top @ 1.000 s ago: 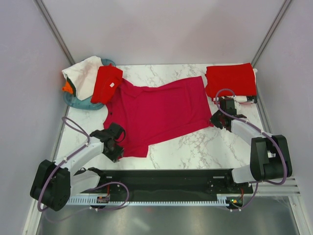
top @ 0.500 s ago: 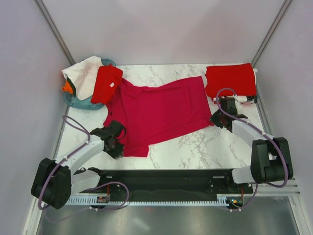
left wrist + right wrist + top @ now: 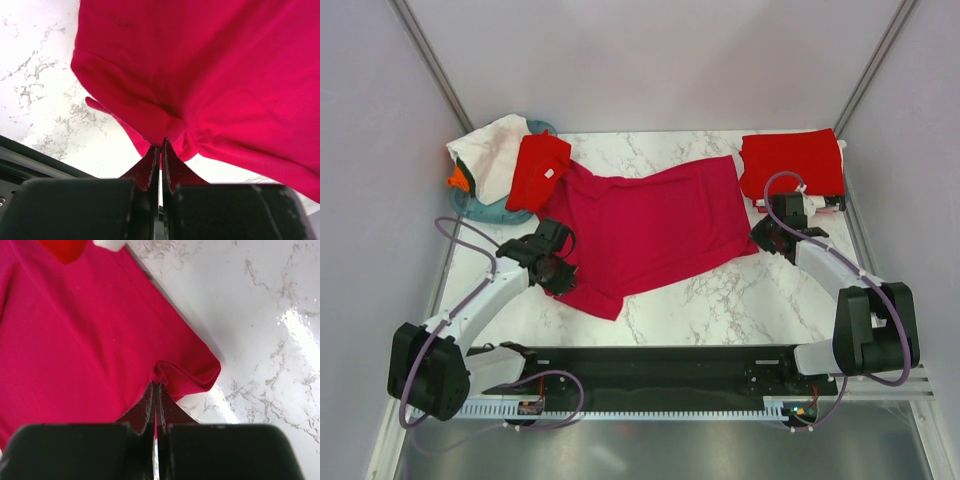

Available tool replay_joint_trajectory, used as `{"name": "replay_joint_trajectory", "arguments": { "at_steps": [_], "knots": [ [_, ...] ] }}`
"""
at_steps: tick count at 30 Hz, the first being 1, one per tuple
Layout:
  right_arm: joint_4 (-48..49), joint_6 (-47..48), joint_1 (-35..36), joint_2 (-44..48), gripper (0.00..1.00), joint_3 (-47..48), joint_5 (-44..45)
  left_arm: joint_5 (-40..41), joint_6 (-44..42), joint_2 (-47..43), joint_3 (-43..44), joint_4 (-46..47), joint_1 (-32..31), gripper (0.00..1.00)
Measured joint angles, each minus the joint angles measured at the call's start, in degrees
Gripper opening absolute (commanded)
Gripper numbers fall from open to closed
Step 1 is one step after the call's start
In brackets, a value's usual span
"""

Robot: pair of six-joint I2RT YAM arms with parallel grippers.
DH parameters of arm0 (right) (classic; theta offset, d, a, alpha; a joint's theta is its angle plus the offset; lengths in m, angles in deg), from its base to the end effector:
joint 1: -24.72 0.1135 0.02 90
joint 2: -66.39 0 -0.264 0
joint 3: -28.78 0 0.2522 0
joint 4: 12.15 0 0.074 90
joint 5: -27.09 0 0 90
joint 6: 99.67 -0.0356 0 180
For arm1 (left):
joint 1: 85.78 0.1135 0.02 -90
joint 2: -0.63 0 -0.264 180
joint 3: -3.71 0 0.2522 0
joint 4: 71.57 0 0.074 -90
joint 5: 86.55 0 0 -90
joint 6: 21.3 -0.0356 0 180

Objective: Fold and stack the t-shirts
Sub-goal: Fold the tshirt

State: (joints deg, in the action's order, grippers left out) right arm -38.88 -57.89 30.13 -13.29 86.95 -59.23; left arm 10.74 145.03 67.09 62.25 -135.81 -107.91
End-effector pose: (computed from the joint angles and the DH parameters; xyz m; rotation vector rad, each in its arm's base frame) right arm 0.2793 0.0242 0.1991 0.9186 2.2615 0.3500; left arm 0.1850 -0.0703 0.2167 -1.3165 2.5105 -0.2190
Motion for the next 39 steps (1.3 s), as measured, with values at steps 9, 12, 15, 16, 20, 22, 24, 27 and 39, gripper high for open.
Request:
{"name": "replay_joint_trajectory", "arguments": {
  "at_steps": [9, 12, 15, 16, 20, 22, 24, 27, 39],
  "knots": [
    [-0.1, 0.0, 0.0, -2.1, 0.0, 3.0, 0.6, 0.2, -2.7, 11.2, 6.6, -0.1, 4.6, 0.06],
    [-0.2, 0.0, 0.0, -2.6, 0.0, 3.0, 0.9, 0.1, -3.9, 16.6, 9.9, 0.8, 5.3, 0.32],
    [-0.4, 0.0, 0.0, -2.6, 0.0, 3.0, 1.1, -0.5, -5.6, 21.4, 13.0, 2.0, 6.0, 0.38],
    [-0.4, 0.0, 0.0, -2.6, 0.0, 3.0, 1.2, -0.6, -6.4, 22.9, 13.9, 2.5, 6.2, 0.4],
    [-0.4, 0.0, 0.0, -2.6, 0.0, 3.0, 1.3, -0.3, -9.2, 24.2, 15.2, 3.7, 6.7, 0.45],
    [-0.4, 0.0, 0.0, -2.6, 0.0, 3.0, 1.3, -0.1, -11.1, 23.6, 15.1, 3.7, 7.3, 0.43],
    [-0.5, 0.0, 0.0, -2.6, 0.0, 3.0, 1.3, -0.2, -12.8, 22.3, 14.7, 4.0, 8.2, 0.4],
    [-0.5, 0.0, 0.0, -2.6, 0.0, 3.0, 1.3, -0.3, -15.0, 18.0, 12.6, 4.0, 9.7, 0.35],
    [-0.6, 0.2, 0.0, -2.6, 0.0, 3.0, 1.3, -2.0, -18.5, 7.5, 1.9, 2.6, 11.1, 0.33]
  ]
}}
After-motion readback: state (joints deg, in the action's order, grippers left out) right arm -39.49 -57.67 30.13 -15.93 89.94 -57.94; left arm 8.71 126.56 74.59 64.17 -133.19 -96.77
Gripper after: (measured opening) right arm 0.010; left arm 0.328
